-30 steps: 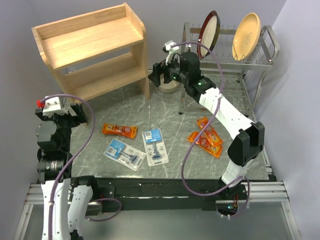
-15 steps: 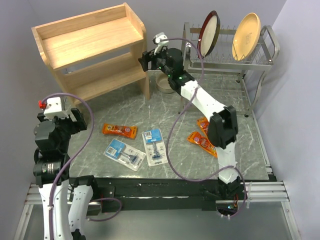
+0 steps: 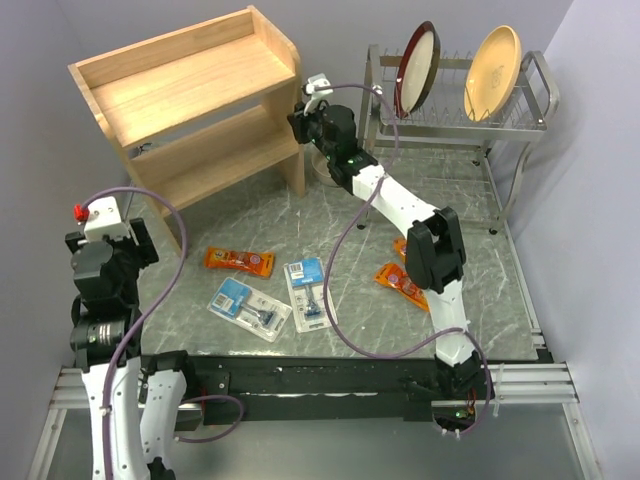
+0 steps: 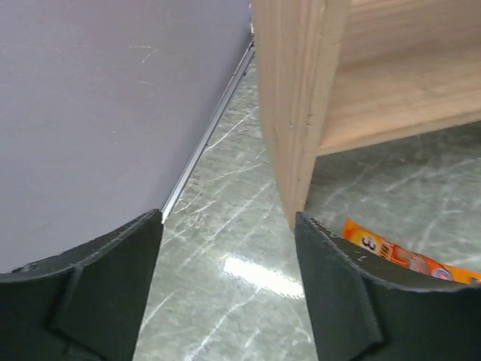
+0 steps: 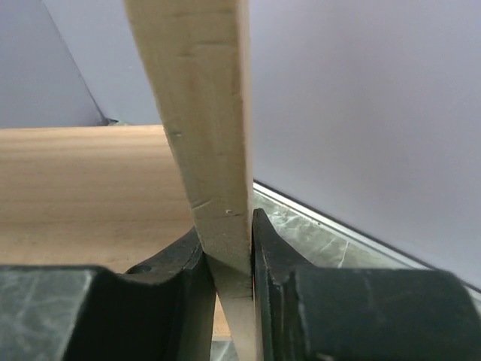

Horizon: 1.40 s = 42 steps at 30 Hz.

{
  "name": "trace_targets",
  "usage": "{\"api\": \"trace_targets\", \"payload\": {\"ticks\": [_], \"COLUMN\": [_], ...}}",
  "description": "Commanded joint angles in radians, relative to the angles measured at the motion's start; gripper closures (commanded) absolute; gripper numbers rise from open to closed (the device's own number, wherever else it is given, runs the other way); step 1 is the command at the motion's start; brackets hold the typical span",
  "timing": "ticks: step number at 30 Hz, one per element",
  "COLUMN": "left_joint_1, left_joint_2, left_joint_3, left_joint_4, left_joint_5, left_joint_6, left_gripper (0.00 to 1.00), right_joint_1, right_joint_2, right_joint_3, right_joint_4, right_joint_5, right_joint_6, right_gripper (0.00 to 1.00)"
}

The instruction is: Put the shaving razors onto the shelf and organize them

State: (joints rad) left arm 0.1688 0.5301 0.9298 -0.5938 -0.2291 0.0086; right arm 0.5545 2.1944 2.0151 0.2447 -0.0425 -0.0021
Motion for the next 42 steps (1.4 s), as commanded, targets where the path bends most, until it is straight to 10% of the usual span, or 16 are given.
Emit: {"api": "trace_targets", "payload": {"ticks": [1,12,28,30,34,42], "left_joint_1": [0.005,0.005,0.005,0.005,0.034,0.035], "left_joint_2": [0.031,0.212,0.550,0.538,0.376,0.212], "left_joint_3": [-0.049,-0.174,0.041,0.064,0.037,-0.057], "left_joint_4": [0.173,0.466,0.452,0.382,0.229,0.226], "left_joint_5": [-0.041,0.010,0.073,-0.058,-0.055,0.309], "left_joint_6": [0.042,0.043,-0.335,-0.361,-0.320,-0.243], "left_gripper": [0.30,0.74,0.82,0.99,0.99,0.99], "right_joint_1": [-0.036,-0.024,0.090,0.116,0.125,0.122], "right_joint_2": [-0.194,-0.387,-0.518,-0.513,-0.502,-0.475], "right_joint_3": [-0.093,-0.314,-0.467,-0.469,-0.469,-0.460], "right_joint_4": [0.053,-0.002,-0.051,-0.053,-0.062,-0.077], "right_joint_5": [0.041,0.165,0.125,0.142,0.161,0.208], "right_joint_6": [0.148,0.185,0.217,0.235,0.284,0.290], "right_gripper": [1.00,1.00,1.00,1.00,1.00,1.00]}}
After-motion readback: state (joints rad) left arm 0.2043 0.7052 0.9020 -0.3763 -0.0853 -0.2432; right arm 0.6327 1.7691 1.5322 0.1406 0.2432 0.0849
